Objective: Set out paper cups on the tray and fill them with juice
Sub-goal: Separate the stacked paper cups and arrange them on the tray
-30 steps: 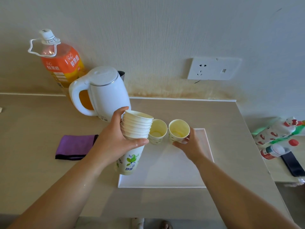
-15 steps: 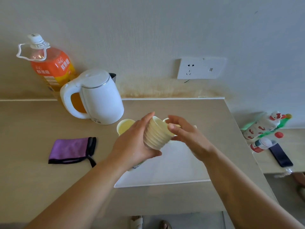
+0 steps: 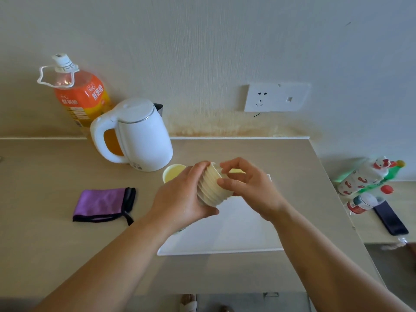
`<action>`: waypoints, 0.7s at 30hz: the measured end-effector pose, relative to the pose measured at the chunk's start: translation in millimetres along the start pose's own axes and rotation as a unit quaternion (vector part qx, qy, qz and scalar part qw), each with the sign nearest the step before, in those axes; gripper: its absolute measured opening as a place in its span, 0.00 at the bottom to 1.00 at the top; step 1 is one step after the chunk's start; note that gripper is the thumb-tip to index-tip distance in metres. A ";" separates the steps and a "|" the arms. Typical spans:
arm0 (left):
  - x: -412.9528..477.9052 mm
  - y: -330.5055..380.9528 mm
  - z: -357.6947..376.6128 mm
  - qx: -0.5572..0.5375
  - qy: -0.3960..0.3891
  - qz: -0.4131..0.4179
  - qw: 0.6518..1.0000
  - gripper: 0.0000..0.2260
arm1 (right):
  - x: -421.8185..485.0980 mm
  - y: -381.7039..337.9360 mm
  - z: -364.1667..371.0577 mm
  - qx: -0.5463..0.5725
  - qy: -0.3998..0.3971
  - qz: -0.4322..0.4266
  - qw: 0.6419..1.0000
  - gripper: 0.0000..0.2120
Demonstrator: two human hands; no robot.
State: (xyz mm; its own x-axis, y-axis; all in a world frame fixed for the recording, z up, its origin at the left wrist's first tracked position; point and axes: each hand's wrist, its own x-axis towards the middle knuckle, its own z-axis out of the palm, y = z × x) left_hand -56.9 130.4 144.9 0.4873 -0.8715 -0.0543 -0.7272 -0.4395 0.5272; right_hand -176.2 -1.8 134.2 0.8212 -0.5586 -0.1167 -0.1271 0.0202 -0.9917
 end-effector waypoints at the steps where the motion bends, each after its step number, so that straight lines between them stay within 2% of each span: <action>1: -0.4 -1.7 -0.6 0.000 0.000 -0.007 1.000 0.43 | 0.6 -1.5 1.3 -0.023 0.005 -0.016 1.000 0.09; 4: -2.4 -4.8 -0.1 -0.010 0.003 -0.021 1.000 0.41 | 0.0 -7.7 7.1 -0.118 0.019 -0.066 0.991 0.10; 7: -1.8 -6.1 0.4 -0.016 0.012 -0.031 0.999 0.40 | -0.9 -9.5 9.2 -0.154 0.053 -0.111 0.980 0.09; 11: -3.9 -11.3 -2.0 -0.030 0.003 -0.046 0.999 0.39 | 1.8 -13.0 -1.9 -0.091 0.112 -0.133 0.981 0.09; 15: -6.9 -12.1 -1.9 -0.070 0.005 -0.050 0.996 0.39 | 0.5 -17.5 -3.9 -0.039 0.072 -0.103 0.991 0.07; 16: -6.8 -10.9 -1.4 -0.083 0.009 -0.052 0.995 0.39 | 0.5 -15.2 -2.0 -0.003 0.079 -0.090 0.993 0.13; 18: -5.6 -8.5 0.0 -0.107 0.015 -0.055 0.993 0.38 | 4.0 -7.8 0.5 0.087 0.079 -0.036 0.992 0.38; 19: -5.1 -7.5 0.7 -0.112 0.015 -0.054 0.992 0.38 | 6.3 -4.5 1.4 0.138 0.058 -0.003 0.989 0.47; 20: -4.9 -6.8 1.3 -0.112 0.014 -0.052 0.992 0.38 | 7.2 -1.1 2.3 0.184 0.016 0.020 0.983 0.50; 21: -4.9 -6.5 2.0 -0.109 0.012 -0.049 0.993 0.38 | 7.6 2.1 3.2 0.211 -0.031 0.032 0.976 0.48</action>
State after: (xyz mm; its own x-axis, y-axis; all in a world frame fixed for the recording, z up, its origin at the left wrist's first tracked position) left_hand -55.5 137.1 140.1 0.5642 -0.8200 -0.0963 -0.5548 -0.4629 0.6913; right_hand -168.5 -3.4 131.1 0.8527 -0.4940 -0.1700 0.0499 0.4010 -0.9147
